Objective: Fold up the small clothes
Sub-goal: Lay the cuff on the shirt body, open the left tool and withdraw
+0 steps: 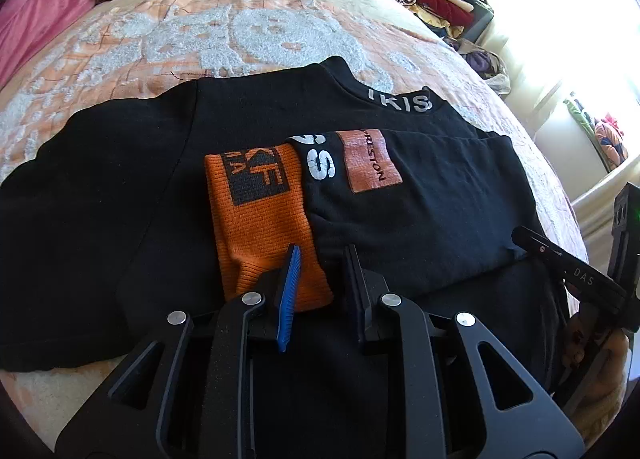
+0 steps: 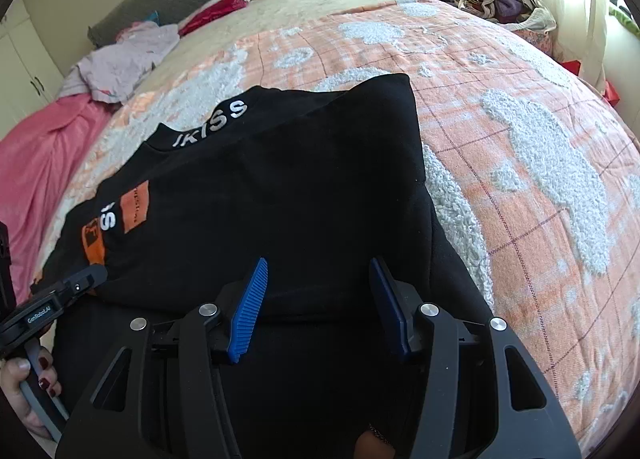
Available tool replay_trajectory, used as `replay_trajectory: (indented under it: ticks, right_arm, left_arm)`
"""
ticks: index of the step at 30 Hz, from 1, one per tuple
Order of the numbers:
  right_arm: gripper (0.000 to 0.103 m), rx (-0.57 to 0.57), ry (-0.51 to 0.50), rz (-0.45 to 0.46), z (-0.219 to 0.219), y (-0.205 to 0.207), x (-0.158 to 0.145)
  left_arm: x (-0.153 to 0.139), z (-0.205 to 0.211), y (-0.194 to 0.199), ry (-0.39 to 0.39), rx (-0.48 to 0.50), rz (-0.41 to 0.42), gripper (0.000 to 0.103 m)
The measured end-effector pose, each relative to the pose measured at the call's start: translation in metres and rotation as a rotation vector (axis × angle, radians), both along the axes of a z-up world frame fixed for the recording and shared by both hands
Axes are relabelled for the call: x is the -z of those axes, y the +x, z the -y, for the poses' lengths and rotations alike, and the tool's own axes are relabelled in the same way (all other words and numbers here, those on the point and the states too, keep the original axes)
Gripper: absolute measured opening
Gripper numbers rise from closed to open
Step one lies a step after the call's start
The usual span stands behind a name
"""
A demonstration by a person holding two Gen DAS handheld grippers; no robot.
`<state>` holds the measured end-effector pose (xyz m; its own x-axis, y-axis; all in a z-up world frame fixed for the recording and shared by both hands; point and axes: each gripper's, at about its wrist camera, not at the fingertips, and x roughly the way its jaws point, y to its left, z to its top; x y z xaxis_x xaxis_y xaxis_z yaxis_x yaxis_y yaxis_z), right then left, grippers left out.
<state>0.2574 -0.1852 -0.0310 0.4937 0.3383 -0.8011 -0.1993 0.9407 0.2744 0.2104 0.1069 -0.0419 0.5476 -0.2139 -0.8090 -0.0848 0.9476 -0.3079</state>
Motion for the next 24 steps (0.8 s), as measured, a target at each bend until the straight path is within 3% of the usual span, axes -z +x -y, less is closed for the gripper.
replay_trajectory:
  ticks: [10, 16, 24]
  right_arm:
    - [0.055, -0.005, 0.033, 0.041, 0.01, -0.017, -0.017]
    - [0.064, 0.001, 0.045, 0.06, 0.014, -0.025, -0.026]
    - [0.084, 0.006, 0.076, 0.087, 0.014, -0.033, -0.038]
  left_arm:
    - [-0.016, -0.004, -0.017, -0.008, -0.011, 0.017, 0.022]
    - [-0.03, -0.006, -0.028, 0.01, -0.021, 0.045, 0.034]
    - [-0.049, -0.02, -0.046, 0.052, -0.074, 0.093, 0.063]
